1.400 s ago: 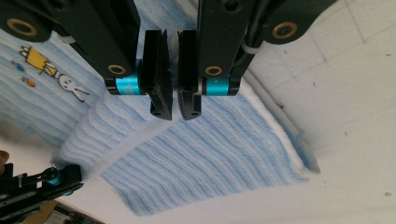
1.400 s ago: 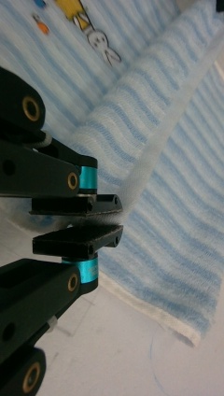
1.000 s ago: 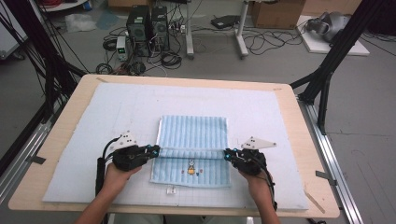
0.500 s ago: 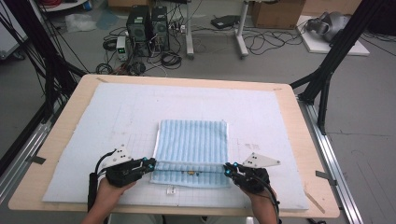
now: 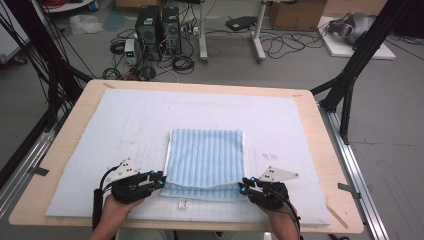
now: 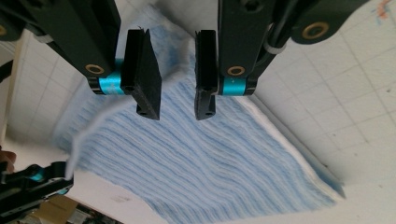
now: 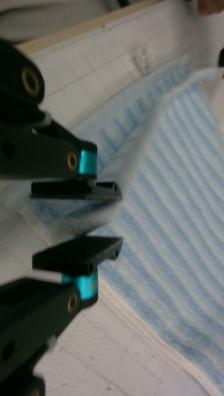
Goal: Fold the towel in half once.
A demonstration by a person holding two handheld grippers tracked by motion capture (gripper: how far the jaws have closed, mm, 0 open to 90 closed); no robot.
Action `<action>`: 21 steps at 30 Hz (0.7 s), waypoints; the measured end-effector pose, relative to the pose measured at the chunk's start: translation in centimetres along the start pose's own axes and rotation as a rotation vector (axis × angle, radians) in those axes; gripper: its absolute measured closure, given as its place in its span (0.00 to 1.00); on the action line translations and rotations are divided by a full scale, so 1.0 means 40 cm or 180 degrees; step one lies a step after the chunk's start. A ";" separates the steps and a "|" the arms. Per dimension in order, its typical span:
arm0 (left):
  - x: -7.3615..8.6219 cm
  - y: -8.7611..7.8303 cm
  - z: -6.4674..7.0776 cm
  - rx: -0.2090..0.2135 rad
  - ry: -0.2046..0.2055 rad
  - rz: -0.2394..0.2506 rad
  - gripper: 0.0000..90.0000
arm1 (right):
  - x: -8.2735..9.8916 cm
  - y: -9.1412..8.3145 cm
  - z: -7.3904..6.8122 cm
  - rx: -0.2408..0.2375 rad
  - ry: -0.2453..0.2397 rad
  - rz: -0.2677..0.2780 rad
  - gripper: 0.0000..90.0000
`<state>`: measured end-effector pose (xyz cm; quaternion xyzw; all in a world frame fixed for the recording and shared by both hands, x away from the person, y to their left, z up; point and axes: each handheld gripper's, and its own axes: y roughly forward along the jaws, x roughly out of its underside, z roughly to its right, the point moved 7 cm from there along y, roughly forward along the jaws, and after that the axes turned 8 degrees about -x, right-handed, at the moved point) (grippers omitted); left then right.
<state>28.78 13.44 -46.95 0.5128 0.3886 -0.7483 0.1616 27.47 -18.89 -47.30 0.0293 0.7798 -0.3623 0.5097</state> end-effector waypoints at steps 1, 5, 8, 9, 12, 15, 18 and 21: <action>-0.003 -0.001 -0.004 -0.0011 -0.0018 0.0015 0.74 | -0.008 -0.006 0.002 -0.0008 0.0041 0.0078 0.69; -0.012 -0.003 -0.013 -0.0039 -0.0081 0.0085 0.72 | -0.031 -0.027 0.004 0.0015 0.0077 0.0309 0.66; -0.009 0.005 -0.009 -0.0015 -0.0067 0.0040 0.72 | -0.024 -0.011 0.005 0.0034 0.0073 0.0222 0.67; -0.006 0.010 -0.005 -0.0005 -0.0042 0.0004 0.72 | -0.020 -0.001 0.006 0.0029 0.0037 0.0181 0.67; 0.008 0.028 0.006 -0.0009 0.0048 -0.0162 0.73 | -0.011 0.027 0.004 -0.0014 0.0026 0.0064 0.71; 0.024 0.044 0.009 -0.0065 0.0107 -0.0350 0.74 | 0.004 0.048 0.000 -0.0024 -0.0030 -0.0118 0.75; 0.033 0.050 0.012 -0.0147 0.0155 -0.0533 0.77 | 0.025 0.059 -0.004 -0.0017 -0.0102 -0.0315 0.77; 0.041 0.051 0.020 -0.0162 0.0207 -0.0646 0.82 | 0.030 0.053 -0.010 0.0009 -0.0131 -0.0375 0.78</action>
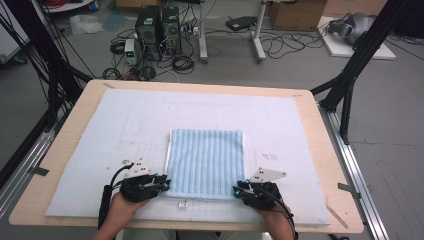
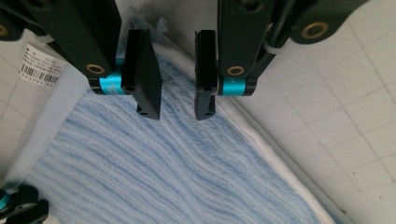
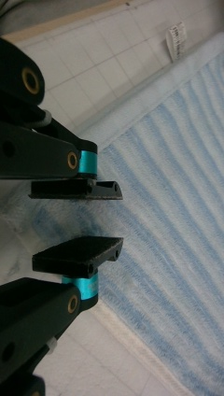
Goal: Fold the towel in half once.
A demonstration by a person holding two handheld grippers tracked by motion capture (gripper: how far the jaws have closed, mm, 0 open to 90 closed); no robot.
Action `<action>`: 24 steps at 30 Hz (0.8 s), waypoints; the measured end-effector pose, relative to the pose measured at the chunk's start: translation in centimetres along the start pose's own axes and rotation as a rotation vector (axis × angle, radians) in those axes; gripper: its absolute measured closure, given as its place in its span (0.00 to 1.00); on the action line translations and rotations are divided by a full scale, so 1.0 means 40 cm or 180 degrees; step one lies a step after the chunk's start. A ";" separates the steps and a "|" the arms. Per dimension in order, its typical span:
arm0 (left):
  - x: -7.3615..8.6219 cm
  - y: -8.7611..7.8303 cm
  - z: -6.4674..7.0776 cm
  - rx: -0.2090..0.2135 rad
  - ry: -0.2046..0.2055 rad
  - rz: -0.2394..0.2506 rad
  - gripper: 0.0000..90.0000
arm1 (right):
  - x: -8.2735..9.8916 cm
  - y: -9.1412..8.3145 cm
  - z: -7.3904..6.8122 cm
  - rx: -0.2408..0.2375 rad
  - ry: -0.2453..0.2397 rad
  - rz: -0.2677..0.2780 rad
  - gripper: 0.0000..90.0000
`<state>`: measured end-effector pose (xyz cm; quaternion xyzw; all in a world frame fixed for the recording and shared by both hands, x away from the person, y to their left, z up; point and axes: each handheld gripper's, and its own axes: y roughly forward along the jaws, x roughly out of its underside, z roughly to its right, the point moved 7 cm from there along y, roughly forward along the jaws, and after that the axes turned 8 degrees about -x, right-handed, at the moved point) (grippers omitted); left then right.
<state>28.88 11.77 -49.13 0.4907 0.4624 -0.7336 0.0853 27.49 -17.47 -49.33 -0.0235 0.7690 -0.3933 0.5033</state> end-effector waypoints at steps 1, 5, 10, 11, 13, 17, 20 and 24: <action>0.000 0.000 0.000 -0.0008 0.0015 -0.0017 0.83 | 0.001 -0.001 -0.003 0.0022 -0.0032 -0.0018 0.78; -0.003 -0.002 -0.002 0.0059 0.0042 -0.0080 0.86 | 0.002 -0.010 -0.008 -0.0066 -0.0035 -0.0075 0.77; -0.039 -0.001 -0.019 0.0037 0.0042 0.0145 0.79 | -0.039 -0.043 0.028 -0.0093 0.0123 0.0322 0.74; -0.054 -0.002 -0.028 0.0000 0.0039 0.0262 0.78 | -0.044 -0.046 0.032 -0.0078 0.0137 0.0341 0.74; -0.072 0.001 -0.045 -0.0055 0.0058 0.0403 0.78 | -0.058 -0.044 0.040 -0.0062 0.0128 0.0370 0.75; -0.107 0.027 -0.093 -0.0183 -0.0008 0.0413 0.78 | -0.077 -0.027 0.058 -0.0002 0.0061 0.0322 0.75; -0.139 0.051 -0.134 -0.0238 -0.0087 0.0371 0.78 | -0.099 -0.016 0.080 0.0049 0.0025 0.0320 0.75; -0.184 0.083 -0.170 -0.0304 -0.0115 0.0428 0.80 | -0.137 -0.004 0.117 0.0130 0.0018 0.0341 0.75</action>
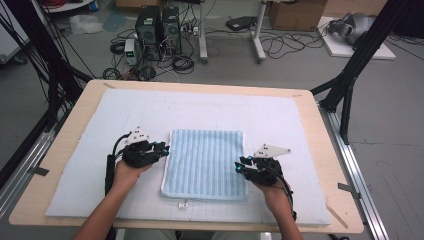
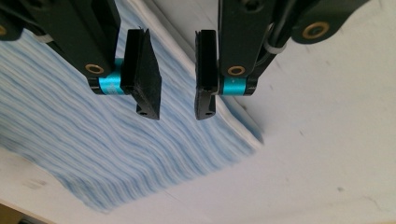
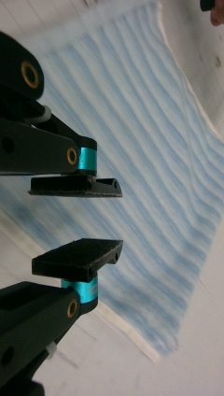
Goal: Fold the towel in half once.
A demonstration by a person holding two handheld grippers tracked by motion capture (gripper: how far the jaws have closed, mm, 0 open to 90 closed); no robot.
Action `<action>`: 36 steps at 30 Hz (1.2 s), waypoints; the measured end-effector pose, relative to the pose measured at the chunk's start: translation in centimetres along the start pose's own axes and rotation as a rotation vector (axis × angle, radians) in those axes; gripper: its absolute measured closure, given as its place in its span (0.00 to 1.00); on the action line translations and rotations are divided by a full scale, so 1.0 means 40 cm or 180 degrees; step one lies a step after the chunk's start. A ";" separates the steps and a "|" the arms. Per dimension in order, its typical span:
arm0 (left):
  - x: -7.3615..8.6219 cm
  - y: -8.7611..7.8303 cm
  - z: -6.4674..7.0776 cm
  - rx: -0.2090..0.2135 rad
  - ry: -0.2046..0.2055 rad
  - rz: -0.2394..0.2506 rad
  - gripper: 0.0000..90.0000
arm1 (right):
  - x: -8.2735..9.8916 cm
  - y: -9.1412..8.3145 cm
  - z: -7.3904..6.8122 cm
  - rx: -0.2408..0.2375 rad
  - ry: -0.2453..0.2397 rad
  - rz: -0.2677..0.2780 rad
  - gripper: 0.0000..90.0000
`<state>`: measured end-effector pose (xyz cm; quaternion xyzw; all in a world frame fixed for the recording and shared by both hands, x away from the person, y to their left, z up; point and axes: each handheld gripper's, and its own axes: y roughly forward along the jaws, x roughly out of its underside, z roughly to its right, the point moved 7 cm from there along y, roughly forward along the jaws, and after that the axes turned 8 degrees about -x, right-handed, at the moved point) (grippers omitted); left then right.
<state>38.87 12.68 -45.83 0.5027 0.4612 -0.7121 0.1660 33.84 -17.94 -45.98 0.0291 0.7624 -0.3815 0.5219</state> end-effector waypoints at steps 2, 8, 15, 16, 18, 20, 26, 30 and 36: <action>-0.016 0.020 -0.010 -0.0027 0.0036 0.0015 0.82 | -0.019 0.014 0.023 0.0033 0.0005 0.0026 0.77; -0.025 0.089 -0.030 -0.0119 0.0015 -0.0006 0.93 | -0.059 0.067 0.093 0.0195 0.0041 -0.0020 0.84; -0.011 0.163 -0.047 -0.0276 0.0020 -0.0275 0.94 | -0.070 0.132 0.195 0.0469 0.0279 -0.0126 0.88; -0.010 0.168 -0.048 -0.0300 0.0052 -0.0301 0.94 | -0.068 0.139 0.206 0.0495 0.0288 -0.0150 0.88; -0.008 0.177 -0.047 -0.0364 0.0091 -0.0383 0.95 | -0.060 0.149 0.226 0.0559 0.0332 -0.0254 0.88; -0.008 0.179 -0.048 -0.0396 0.0145 -0.0393 0.95 | -0.053 0.153 0.245 0.0587 0.0384 -0.0250 0.89; -0.007 0.174 -0.054 -0.0429 0.0137 -0.0403 0.95 | -0.045 0.140 0.272 0.0700 0.0573 -0.0153 0.84; -0.014 0.155 -0.070 -0.0399 -0.0019 -0.0275 0.78 | -0.053 0.111 0.257 0.0702 0.0457 -0.0074 0.80; -0.052 0.078 -0.068 -0.0019 0.0062 0.0320 0.69 | -0.047 0.021 0.237 0.0679 0.0451 0.0190 0.57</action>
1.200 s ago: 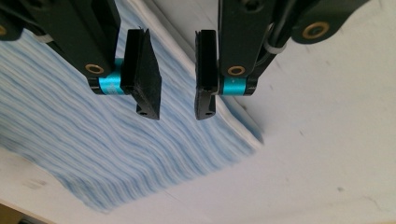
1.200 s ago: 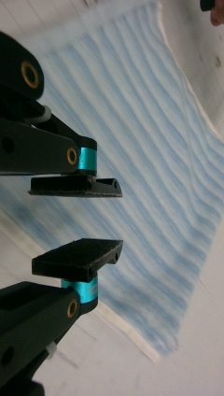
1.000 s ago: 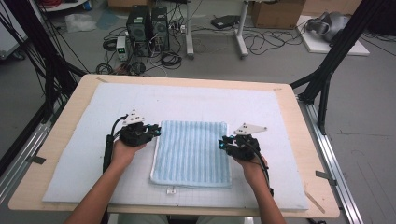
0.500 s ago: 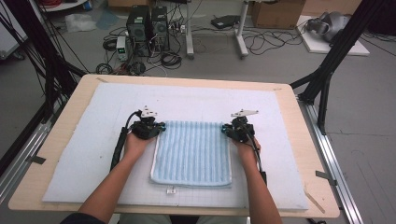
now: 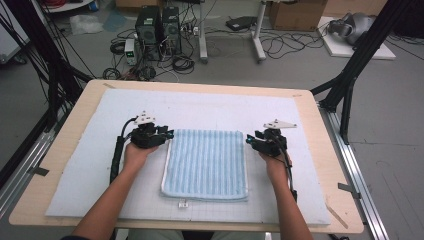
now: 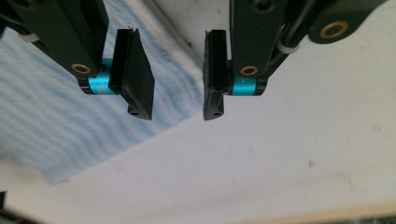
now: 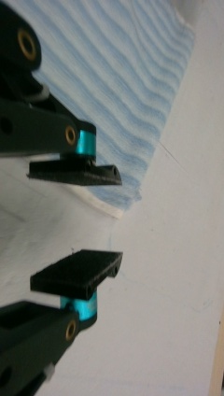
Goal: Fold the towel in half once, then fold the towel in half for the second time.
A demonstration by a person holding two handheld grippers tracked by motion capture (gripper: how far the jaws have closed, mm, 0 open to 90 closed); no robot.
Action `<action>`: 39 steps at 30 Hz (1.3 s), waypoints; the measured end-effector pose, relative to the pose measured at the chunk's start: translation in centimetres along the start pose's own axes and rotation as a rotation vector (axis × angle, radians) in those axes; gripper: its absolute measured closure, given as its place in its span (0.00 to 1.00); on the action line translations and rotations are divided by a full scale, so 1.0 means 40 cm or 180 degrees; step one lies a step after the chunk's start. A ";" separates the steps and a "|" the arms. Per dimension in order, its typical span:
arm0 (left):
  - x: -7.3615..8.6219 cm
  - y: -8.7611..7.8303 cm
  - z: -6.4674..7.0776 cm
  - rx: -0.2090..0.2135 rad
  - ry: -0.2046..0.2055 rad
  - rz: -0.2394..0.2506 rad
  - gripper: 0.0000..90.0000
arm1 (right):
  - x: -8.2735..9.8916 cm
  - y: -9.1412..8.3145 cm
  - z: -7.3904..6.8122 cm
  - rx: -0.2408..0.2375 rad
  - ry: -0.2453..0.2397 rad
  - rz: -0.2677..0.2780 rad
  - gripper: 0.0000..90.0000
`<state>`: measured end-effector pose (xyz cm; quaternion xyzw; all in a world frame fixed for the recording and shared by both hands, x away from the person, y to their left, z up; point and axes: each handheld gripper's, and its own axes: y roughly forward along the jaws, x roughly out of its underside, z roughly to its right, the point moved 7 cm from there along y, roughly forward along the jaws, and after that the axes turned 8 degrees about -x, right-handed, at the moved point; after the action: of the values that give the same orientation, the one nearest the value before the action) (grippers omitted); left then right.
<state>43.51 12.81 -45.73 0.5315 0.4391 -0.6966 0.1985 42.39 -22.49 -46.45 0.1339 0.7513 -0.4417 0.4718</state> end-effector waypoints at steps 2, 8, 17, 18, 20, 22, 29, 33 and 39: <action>-0.007 -0.026 0.007 0.0041 0.0131 0.0206 0.66 | 0.009 -0.033 -0.003 0.0005 0.0001 0.0051 0.48; -0.002 -0.068 0.008 0.0123 -0.0180 0.0314 0.41 | 0.031 -0.098 -0.013 -0.0097 0.0100 0.0169 0.27; 0.008 -0.100 -0.002 0.0090 -0.0308 0.0336 0.21 | 0.046 -0.135 -0.030 -0.0089 -0.0225 0.0224 0.13; 0.007 -0.102 0.000 0.0113 -0.0310 0.0353 0.21 | 0.045 -0.139 -0.029 -0.0083 -0.0243 0.0257 0.13; 0.008 -0.104 0.005 0.0144 -0.0284 0.0355 0.21 | 0.041 -0.143 -0.026 -0.0052 -0.0253 0.0306 0.13; 0.011 -0.105 0.005 0.0127 -0.0277 0.0362 0.21 | 0.039 -0.142 -0.025 -0.0069 -0.0245 0.0323 0.13; 0.019 -0.102 0.008 0.0085 -0.0239 0.0314 0.21 | 0.042 -0.138 -0.029 -0.0048 -0.0244 0.0275 0.13; 0.022 -0.092 0.003 0.0064 -0.0286 0.0301 0.21 | 0.042 -0.141 -0.034 -0.0055 -0.0280 0.0269 0.13; 0.025 -0.092 -0.005 -0.0005 -0.0295 0.0269 0.21 | 0.048 -0.130 -0.036 -0.0070 -0.0268 0.0211 0.13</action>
<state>40.53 15.13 -45.19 0.5166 0.4071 -0.7111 0.2483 37.33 -24.73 -45.00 0.1348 0.7307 -0.4227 0.5189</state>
